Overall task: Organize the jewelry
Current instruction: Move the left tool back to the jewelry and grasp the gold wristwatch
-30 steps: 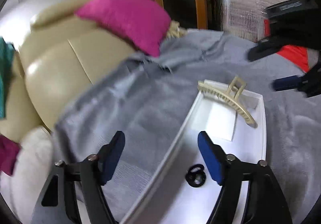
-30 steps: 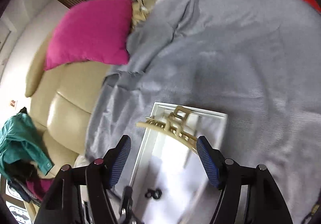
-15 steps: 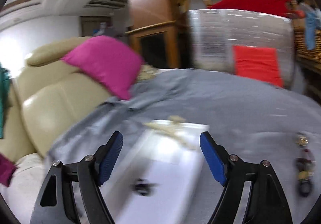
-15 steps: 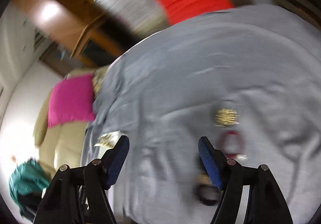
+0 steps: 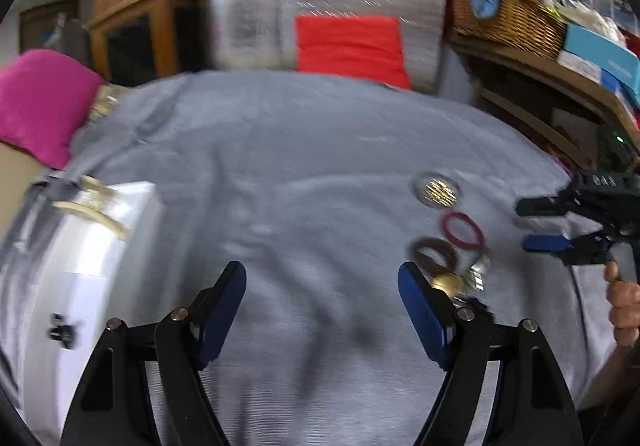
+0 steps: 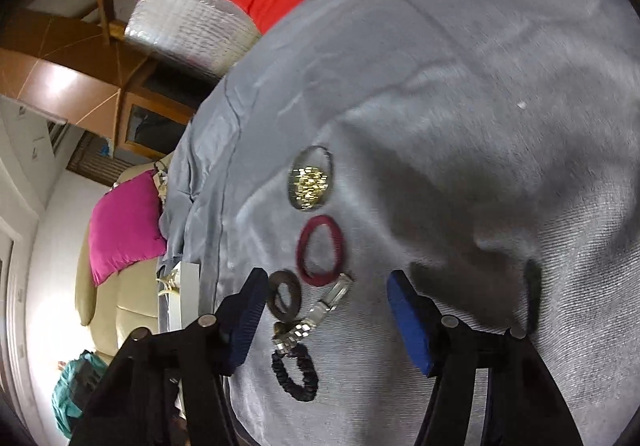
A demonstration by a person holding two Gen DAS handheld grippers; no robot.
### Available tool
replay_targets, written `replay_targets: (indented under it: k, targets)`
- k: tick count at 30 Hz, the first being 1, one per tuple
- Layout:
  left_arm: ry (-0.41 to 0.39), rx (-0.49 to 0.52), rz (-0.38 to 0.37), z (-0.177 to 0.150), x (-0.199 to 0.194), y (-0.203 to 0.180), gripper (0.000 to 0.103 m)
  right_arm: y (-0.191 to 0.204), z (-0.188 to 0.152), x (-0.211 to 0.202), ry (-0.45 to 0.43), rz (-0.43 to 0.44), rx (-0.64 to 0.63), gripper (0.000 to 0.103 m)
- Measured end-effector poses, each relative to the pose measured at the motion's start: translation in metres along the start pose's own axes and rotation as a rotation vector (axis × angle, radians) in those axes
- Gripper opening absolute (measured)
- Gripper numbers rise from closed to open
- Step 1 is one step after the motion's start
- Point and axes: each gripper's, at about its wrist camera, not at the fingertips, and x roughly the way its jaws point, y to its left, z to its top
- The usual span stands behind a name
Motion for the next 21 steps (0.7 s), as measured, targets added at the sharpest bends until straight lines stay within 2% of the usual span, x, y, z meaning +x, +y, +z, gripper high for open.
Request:
replay_targets:
  k: [2,3,6,9,12,19,20,21]
  targets:
    - [0.025,0.007,-0.053,-0.002,0.005,-0.013,0.063,0.001,0.002,-0.001,-0.001,0.019,-0.002,0.066]
    - [0.034,0.016,-0.078,-0.002,0.008,-0.018,0.061,0.001,0.003,-0.003,-0.003,0.022,-0.008,0.066]
    - [0.046,0.047,-0.166,-0.001,0.014,-0.038,0.061,-0.001,0.005,-0.009,-0.004,0.034,0.002,0.066]
    - [0.045,0.086,-0.216,-0.001,0.015,-0.061,0.062,-0.007,0.009,-0.014,-0.009,0.063,0.04,0.066]
    - [0.07,0.13,-0.228,-0.003,0.024,-0.08,0.062,-0.012,0.011,-0.015,0.002,0.074,0.058,0.066]
    - [0.126,0.155,-0.217,-0.004,0.047,-0.096,0.062,-0.014,0.013,-0.014,0.024,0.079,0.063,0.066]
    - [0.135,0.148,-0.223,-0.005,0.05,-0.096,0.062,-0.014,0.013,-0.014,0.022,0.082,0.065,0.066]
    - [0.141,0.146,-0.221,-0.005,0.054,-0.097,0.057,-0.013,0.014,-0.013,0.022,0.085,0.067,0.066]
